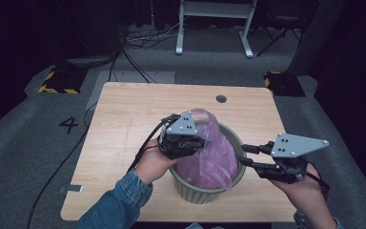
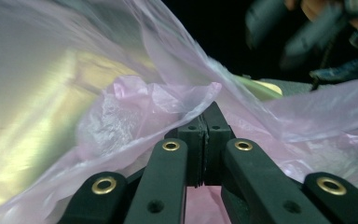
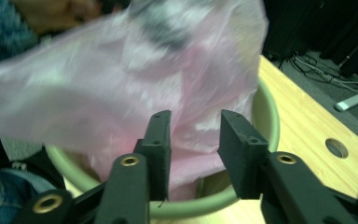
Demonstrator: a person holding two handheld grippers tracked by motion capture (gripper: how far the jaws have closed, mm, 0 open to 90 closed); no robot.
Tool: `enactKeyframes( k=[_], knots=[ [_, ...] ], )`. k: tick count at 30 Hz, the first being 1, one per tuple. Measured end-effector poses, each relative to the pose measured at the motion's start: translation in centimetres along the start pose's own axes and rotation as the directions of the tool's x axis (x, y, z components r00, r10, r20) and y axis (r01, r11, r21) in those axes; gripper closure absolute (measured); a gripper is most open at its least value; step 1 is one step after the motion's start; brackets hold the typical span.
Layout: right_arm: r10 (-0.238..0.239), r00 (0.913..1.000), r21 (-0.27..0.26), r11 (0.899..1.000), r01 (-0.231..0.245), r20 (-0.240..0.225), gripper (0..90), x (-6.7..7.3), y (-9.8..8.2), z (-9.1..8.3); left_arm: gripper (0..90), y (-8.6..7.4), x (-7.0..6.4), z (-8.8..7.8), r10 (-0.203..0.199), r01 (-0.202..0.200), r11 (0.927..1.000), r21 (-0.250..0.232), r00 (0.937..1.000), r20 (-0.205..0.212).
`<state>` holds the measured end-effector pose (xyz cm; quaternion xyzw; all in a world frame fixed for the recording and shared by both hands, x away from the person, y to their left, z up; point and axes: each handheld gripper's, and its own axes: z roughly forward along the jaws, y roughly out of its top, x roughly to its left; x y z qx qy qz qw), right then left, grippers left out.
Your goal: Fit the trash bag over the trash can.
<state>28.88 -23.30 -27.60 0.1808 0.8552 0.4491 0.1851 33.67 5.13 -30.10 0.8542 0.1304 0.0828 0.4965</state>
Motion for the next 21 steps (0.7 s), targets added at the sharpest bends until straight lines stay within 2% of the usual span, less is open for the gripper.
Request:
enactKeyframes(
  k=[3, 5, 6, 7, 9, 13, 16, 17, 18, 19, 20, 21],
  knots=[
    [0.028, 0.9995, -0.046, 0.999, -0.029, -0.013, 54.9, -0.8, 0.6, 0.1, 88.8, -0.4, -0.4, 0.5, 0.009, -0.01, 0.9999, 0.011, 0.9999, 0.012],
    [0.045, 0.9983, -0.092, 0.995, -0.048, -0.036, 50.5, -1.3, 1.8, 0.5, 88.8, -0.4, -0.7, 0.7, 0.015, -0.015, 0.9998, 0.016, 0.9999, 0.006],
    [0.045, 0.9983, -0.092, 0.995, -0.048, -0.036, 50.5, -1.3, 1.8, 0.5, 88.8, -0.4, -0.8, 0.7, 0.019, -0.019, 0.9997, 0.016, 0.9998, 0.004],
    [0.026, 0.999, -0.101, 0.994, -0.029, -0.036, 49.1, -1.4, 2.9, 1.1, 88.8, -0.3, -0.9, 0.7, 0.018, -0.018, 0.9997, 0.014, 0.9998, 0.012],
    [0.017, 0.9991, -0.101, 0.995, -0.021, -0.038, 48.3, -1.5, 3.4, 1.5, 88.8, -0.2, -1.1, 0.8, 0.024, -0.024, 0.9995, 0.019, 0.9996, 0.015],
    [-0.008, 0.9983, -0.106, 0.994, 0.002, -0.058, 45.1, -1.6, 5.9, 3.5, 88.8, -0.2, -1.3, 0.9, 0.04, -0.04, 0.9988, 0.028, 0.9991, 0.013],
    [-0.019, 0.9979, -0.104, 0.995, 0.013, -0.061, 45.0, -1.6, 6.7, 4.4, 88.8, -0.3, -1.3, 0.8, 0.046, -0.047, 0.9985, 0.029, 0.9987, 0.019],
    [-0.025, 0.9973, -0.091, 0.996, 0.018, -0.069, 47.3, -1.7, 7.2, 5.5, 88.8, -0.3, -1.3, 0.7, 0.045, -0.046, 0.9986, 0.028, 0.9988, 0.02],
    [-0.025, 0.9973, -0.091, 0.996, 0.018, -0.069, 47.3, -1.7, 7.2, 5.5, 88.8, -0.4, -1.2, 0.7, 0.045, -0.045, 0.9986, 0.027, 0.9988, 0.02],
    [-0.023, 0.9968, -0.079, 0.997, 0.017, -0.077, 52.6, -1.8, 7.4, 6.0, 88.8, -0.4, -1.2, 0.6, 0.045, -0.046, 0.9986, 0.027, 0.9988, 0.02],
    [-0.02, 0.9939, -0.051, 0.999, 0.014, -0.109, 71.3, -2.0, 7.3, 6.9, 88.8, -0.5, -1.2, 0.5, 0.044, -0.044, 0.9988, 0.023, 0.9989, 0.019],
    [-0.017, 0.9933, -0.038, 0.999, 0.013, -0.114, 79.0, -2.1, 7.1, 7.2, 88.7, -0.6, -1.1, 0.3, 0.042, -0.042, 0.999, 0.017, 0.999, 0.015]
  ],
)
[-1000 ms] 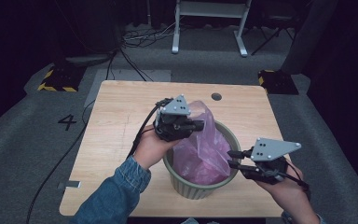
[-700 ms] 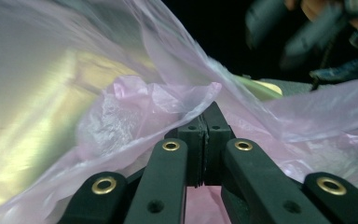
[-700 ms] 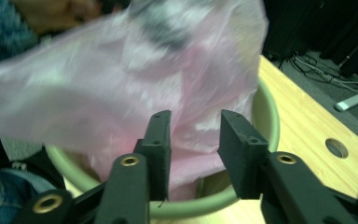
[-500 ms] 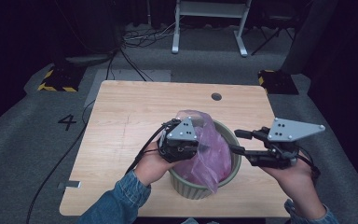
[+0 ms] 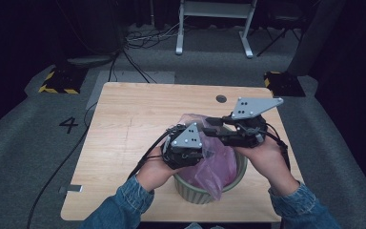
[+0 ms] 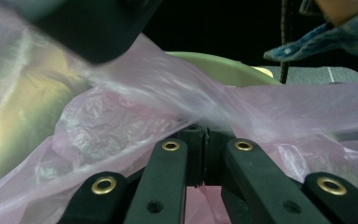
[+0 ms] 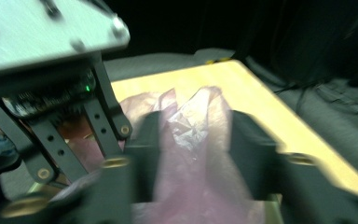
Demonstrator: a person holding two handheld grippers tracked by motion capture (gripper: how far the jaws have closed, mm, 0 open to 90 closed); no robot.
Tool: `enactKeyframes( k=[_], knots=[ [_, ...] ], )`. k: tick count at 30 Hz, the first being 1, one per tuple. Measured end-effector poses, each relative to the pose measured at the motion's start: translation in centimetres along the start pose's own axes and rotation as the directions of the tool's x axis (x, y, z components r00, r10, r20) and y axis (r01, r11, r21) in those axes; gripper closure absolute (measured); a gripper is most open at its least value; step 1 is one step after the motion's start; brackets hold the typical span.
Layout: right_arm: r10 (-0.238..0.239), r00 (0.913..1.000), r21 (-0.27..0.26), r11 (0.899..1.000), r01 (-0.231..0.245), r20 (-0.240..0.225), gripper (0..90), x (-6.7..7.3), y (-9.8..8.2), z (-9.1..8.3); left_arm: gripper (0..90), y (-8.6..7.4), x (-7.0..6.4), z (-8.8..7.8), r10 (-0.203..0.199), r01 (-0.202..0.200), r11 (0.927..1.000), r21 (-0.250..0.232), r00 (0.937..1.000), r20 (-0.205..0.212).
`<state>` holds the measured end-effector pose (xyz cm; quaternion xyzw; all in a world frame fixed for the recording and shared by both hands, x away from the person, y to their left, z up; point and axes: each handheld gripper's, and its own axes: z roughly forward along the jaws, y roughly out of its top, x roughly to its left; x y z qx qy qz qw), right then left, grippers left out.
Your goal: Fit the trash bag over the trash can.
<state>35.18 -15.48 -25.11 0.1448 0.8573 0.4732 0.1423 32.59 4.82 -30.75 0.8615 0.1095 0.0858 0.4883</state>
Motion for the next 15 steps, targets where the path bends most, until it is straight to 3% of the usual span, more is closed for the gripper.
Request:
enactKeyframes(
  k=[1, 3, 10, 15],
  knots=[
    [0.0, 1.0, 0.0, 1.0, 0.0, 0.0, 79.0, 0.0, 0.0, 0.0, 88.7, -0.1, 0.1, -0.3, -0.005, 0.005, 0.9999, -0.013, 1.0, -0.003],
    [0.0, 1.0, 0.014, 1.0, 0.0, 0.009, 89.0, -0.2, -0.6, 0.1, 88.7, -0.4, 0.3, -1.1, -0.019, 0.019, 0.9991, -0.037, 0.9997, -0.012],
    [0.075, 0.9959, -0.045, 0.996, -0.073, 0.05, 89.6, -1.2, -3.8, -2.8, 88.7, -2.2, 1.1, -3.9, -0.084, 0.078, 0.9912, -0.107, 0.9947, -0.058],
    [0.113, 0.9905, -0.061, 0.992, -0.109, 0.077, 89.4, -1.6, -6.2, -5.1, 88.7, -3.4, 1.2, -5.1, -0.109, 0.098, 0.9881, -0.118, 0.9902, -0.087]
  ],
)
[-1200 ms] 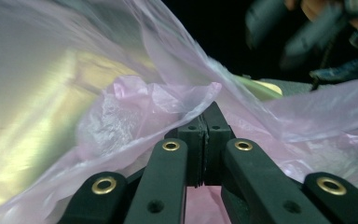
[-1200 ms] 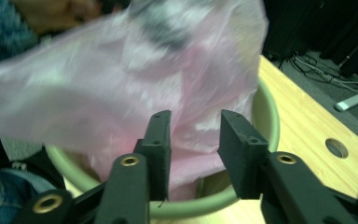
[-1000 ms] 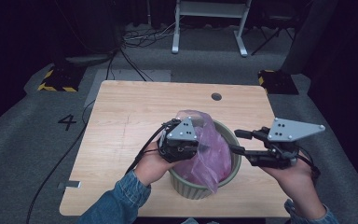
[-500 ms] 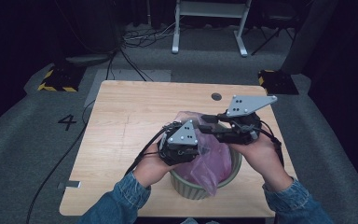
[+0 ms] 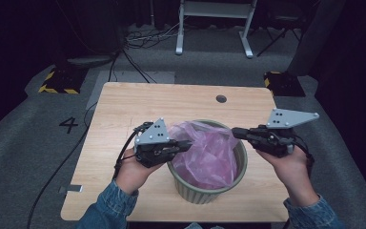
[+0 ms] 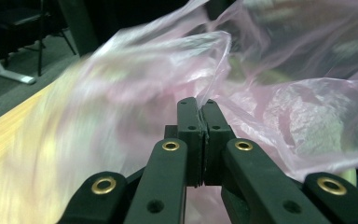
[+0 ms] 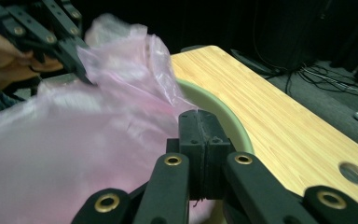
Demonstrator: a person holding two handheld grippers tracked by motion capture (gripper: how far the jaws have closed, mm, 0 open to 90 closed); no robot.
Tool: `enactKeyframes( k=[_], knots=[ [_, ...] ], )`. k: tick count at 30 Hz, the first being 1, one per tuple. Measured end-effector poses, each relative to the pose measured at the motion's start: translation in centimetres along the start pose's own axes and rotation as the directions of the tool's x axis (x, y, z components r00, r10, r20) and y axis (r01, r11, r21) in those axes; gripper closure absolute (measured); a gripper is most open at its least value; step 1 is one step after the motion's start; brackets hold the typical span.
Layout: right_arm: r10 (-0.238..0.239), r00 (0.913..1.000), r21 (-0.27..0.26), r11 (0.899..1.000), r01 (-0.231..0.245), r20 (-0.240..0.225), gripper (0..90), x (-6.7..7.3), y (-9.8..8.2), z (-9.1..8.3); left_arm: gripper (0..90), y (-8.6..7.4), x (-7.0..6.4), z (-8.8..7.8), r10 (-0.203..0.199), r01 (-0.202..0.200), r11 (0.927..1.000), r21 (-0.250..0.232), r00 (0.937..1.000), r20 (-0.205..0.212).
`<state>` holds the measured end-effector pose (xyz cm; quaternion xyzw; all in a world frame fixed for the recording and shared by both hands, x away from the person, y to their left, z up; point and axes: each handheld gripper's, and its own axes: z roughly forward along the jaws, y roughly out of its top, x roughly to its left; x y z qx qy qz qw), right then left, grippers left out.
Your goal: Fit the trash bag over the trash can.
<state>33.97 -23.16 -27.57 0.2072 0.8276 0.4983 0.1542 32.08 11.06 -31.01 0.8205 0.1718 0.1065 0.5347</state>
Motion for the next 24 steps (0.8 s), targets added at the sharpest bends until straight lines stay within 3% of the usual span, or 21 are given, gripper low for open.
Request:
enactKeyframes(
  k=[6, 11, 18, 24],
  knots=[
    [0.022, 0.9989, 0.041, 0.999, -0.024, 0.041, 89.4, -1.1, -2.1, -1.8, 88.7, -1.1, 0.1, -1.8, -0.014, 0.013, 0.9998, -0.015, 0.999, -0.041],
    [0.065, 0.995, 0.036, 0.997, -0.068, 0.075, 89.4, -1.7, -4.1, -3.2, 88.7, -2.1, 0.5, -3.4, -0.035, 0.032, 0.999, -0.029, 0.996, -0.082],
    [0.089, 0.9896, 0.017, 0.996, -0.091, 0.113, 89.4, -0.6, -6.8, -4.8, 88.7, -4.4, 0.6, -5.2, -0.07, 0.067, 0.9973, -0.031, 0.9897, -0.125],
    [0.109, 0.986, 0.004, 0.994, -0.111, 0.126, 89.5, 0.4, -8.9, -5.9, 88.7, -6.6, 0.7, -6.5, -0.117, 0.113, 0.9929, -0.039, 0.9849, -0.127]
  ],
)
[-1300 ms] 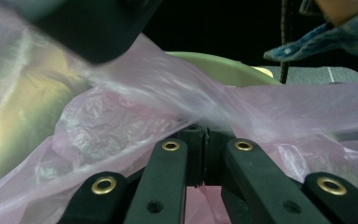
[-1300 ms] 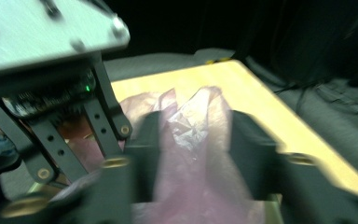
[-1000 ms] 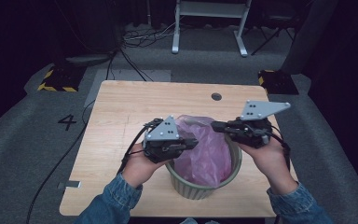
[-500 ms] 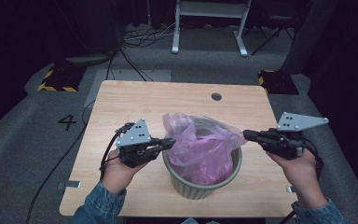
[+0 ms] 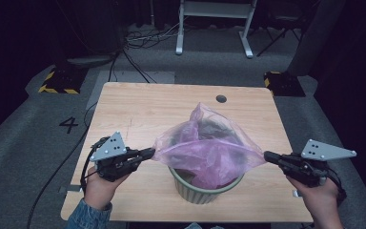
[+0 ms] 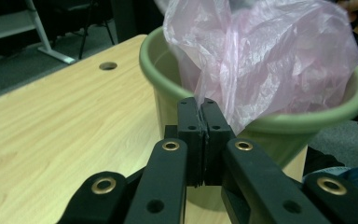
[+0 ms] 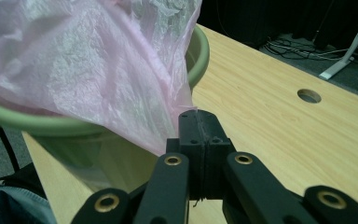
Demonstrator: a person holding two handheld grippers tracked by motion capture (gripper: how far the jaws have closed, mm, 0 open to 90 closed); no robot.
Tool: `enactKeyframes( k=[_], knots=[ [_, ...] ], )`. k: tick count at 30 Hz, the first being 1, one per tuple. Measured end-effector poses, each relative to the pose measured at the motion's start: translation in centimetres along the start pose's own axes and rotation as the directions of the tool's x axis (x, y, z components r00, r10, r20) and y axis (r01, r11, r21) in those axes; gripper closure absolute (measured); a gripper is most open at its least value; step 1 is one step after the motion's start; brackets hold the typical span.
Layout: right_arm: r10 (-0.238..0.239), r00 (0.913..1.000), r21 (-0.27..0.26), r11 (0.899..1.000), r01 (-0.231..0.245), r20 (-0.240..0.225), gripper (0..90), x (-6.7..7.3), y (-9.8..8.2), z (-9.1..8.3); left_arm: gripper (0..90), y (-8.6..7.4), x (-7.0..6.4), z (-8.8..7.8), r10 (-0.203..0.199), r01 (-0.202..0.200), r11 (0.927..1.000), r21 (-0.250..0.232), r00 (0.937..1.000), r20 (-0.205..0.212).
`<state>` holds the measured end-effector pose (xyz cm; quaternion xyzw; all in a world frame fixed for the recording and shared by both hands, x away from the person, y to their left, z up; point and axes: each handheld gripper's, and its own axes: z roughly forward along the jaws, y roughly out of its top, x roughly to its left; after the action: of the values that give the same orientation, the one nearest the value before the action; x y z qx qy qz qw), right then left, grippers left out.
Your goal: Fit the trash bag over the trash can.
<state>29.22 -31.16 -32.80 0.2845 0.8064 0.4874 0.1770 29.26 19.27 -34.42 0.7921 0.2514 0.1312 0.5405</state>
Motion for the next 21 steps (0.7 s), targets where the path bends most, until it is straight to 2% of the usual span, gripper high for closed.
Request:
enactKeyframes(
  k=[6, 8, 12, 14, 16, 18, 21],
  knots=[
    [0.024, 0.9997, -0.004, 1.0, -0.024, 0.005, 89.5, 0.2, -1.6, -0.9, 88.7, -1.5, 0.4, -0.8, -0.038, 0.038, 0.9993, -0.005, 0.9993, 0.003],
    [0.04, 0.9992, -0.008, 0.999, -0.04, -0.001, 89.5, 0.0, -2.3, -1.2, 88.7, -2.0, 0.5, -1.1, -0.055, 0.055, 0.9984, -0.014, 0.9982, 0.025],
    [0.052, 0.9984, -0.008, 0.999, -0.052, -0.02, 89.4, 0.1, -2.9, -1.4, 88.1, -2.3, 0.1, -1.3, -0.054, 0.055, 0.9981, -0.028, 0.9978, 0.04],
    [0.041, 0.9989, -0.002, 0.999, -0.041, -0.021, 85.5, 0.3, -2.8, -1.5, 79.8, -2.1, -0.1, -1.6, -0.046, 0.047, 0.9976, -0.05, 0.9988, 0.019],
    [0.033, 0.9992, -0.017, 0.999, -0.034, -0.022, 78.6, 0.3, -2.4, -1.7, 70.9, -1.7, 0.0, -1.8, -0.039, 0.042, 0.9971, -0.064, 0.9984, 0.04],
    [0.028, 0.9992, -0.042, 0.999, -0.029, -0.027, 68.1, 0.3, -1.8, -2.0, 60.9, -0.9, 0.1, -1.8, -0.033, 0.035, 0.997, -0.07, 0.999, 0.029],
    [0.004, 1.0, -0.058, 0.998, -0.004, -0.008, 58.2, 0.3, -0.3, -2.1, 53.3, 0.4, 0.3, -1.6, -0.027, 0.029, 0.996, -0.085, 0.9991, 0.032]
  ],
)
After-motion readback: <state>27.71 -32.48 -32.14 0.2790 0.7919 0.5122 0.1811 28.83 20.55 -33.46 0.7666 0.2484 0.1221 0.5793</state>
